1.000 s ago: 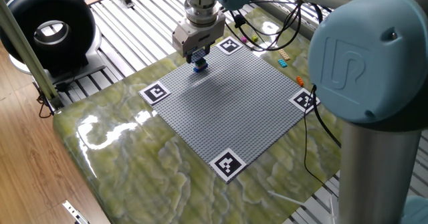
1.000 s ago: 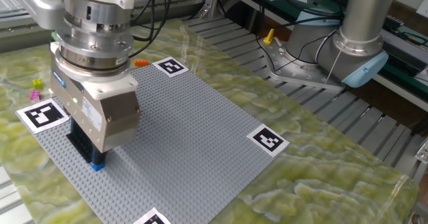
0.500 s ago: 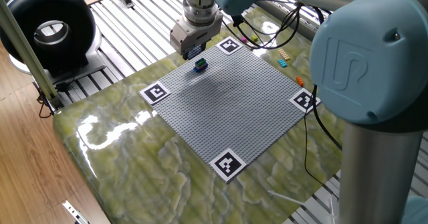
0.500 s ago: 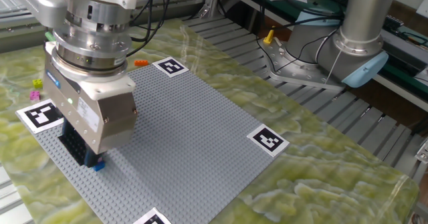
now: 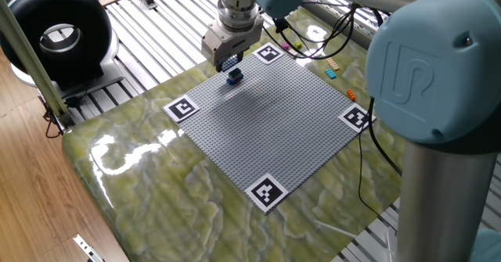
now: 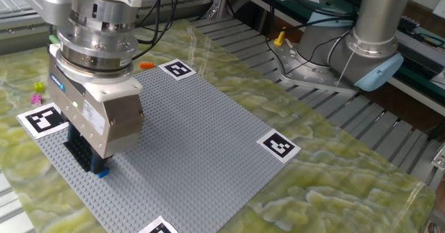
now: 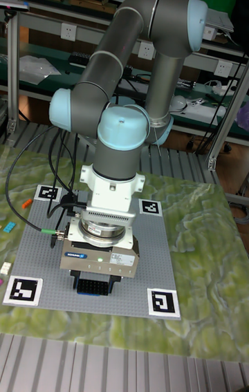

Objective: Stack small Lego blocks one on top of the other

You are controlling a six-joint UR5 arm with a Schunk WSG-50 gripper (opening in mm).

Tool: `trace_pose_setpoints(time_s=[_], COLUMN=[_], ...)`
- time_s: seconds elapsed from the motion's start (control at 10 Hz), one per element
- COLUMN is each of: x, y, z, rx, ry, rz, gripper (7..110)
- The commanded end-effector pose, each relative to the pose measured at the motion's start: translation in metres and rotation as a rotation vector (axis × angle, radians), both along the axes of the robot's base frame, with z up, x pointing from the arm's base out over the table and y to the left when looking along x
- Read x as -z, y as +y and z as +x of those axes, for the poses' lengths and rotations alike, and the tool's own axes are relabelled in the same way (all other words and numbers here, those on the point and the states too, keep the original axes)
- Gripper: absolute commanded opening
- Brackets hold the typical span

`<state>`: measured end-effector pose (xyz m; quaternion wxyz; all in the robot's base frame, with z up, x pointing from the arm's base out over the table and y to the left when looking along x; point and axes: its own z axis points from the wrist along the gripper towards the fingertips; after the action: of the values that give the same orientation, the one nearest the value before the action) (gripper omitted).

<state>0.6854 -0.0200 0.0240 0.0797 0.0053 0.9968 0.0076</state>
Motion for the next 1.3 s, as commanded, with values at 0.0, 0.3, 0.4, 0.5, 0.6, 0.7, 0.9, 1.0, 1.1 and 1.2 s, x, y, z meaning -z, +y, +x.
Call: trace_pose_setpoints(time_s=[0.0, 0.3, 0.4, 0.5, 0.6, 0.7, 0.9, 1.0, 1.1, 1.2], x=[0.008, 0.009, 0.010, 0.010, 0.010, 0.009, 0.008, 0.007, 0.007, 0.007], y=[0.001, 0.002, 0.004, 0.004, 0.004, 0.004, 0.004, 0.004, 0.004, 0.004], z=[-0.004, -0.010, -0.011, -0.011, -0.013, -0.015, -0.017, -0.018, -0.018, -0.017], rx=[0.014, 0.023, 0.028, 0.029, 0.028, 0.025, 0.016, 0.014, 0.014, 0.014], ry=[0.005, 0.025, 0.025, 0.024, 0.025, 0.027, 0.017, 0.014, 0.011, 0.008], rz=[0.018, 0.018, 0.018, 0.019, 0.018, 0.015, 0.014, 0.012, 0.012, 0.012], gripper=[7, 7, 7, 7, 7, 7, 7, 7, 7, 7])
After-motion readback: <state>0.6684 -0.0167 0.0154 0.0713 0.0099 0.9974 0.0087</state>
